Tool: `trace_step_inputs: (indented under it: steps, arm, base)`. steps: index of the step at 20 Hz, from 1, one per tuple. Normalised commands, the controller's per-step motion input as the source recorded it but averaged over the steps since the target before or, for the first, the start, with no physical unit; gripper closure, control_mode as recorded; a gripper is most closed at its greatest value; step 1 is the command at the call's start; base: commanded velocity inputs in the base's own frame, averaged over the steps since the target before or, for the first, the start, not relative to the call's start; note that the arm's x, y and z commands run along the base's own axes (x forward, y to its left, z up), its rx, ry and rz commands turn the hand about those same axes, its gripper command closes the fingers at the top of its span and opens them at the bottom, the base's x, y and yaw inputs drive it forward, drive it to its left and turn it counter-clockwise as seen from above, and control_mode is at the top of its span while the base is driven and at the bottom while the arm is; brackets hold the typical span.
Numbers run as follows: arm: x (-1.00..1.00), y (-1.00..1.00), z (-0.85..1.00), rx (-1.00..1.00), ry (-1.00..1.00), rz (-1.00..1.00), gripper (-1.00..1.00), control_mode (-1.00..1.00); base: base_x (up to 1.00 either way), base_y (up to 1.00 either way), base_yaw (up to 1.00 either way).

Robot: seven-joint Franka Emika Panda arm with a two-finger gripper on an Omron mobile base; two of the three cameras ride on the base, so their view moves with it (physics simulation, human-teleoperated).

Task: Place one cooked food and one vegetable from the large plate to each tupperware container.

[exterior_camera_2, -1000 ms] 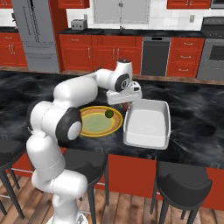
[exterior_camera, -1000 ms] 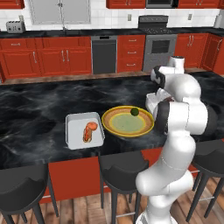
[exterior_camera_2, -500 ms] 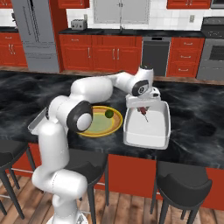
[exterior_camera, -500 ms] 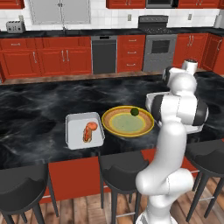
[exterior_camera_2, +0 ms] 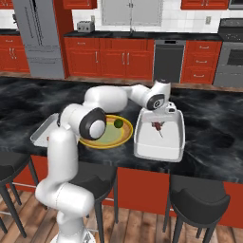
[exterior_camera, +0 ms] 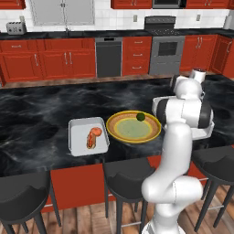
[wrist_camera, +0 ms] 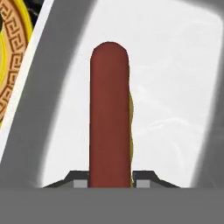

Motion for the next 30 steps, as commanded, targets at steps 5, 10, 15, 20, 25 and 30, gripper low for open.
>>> trace_step_inputs:
  steps: [5,10,15,20,25,30]
  arm:
    - [0.18,-0.2,-0.29,0.02,0.03,-0.03,1.0,-1.0]
    - [0.27,-0.01,-0.41,0.0,0.0,0.0,1.0,-1.0]
    - [0.23,0.0,-0.46,0.0,0.03,0.0,1.0,-1.0]
    - [0.1,0.0,-0.31,-0.02,0.04,0.0,1.0,-1.0]
    - [0.0,0.0,-0.01,0.0,0.0,0.0,-1.0,-1.0]
    - [0.0,0.0,0.0,0.0,0.0,0.0,-1.0,-1.0]
  base:
    - [0.0,0.0,0.0]
    - [0.0,0.0,0.0]
    - [0.0,0.0,0.0]
    - [0.0,0.0,0.0]
    - [0.0,0.0,0.0]
    - [0.0,0.0,0.0]
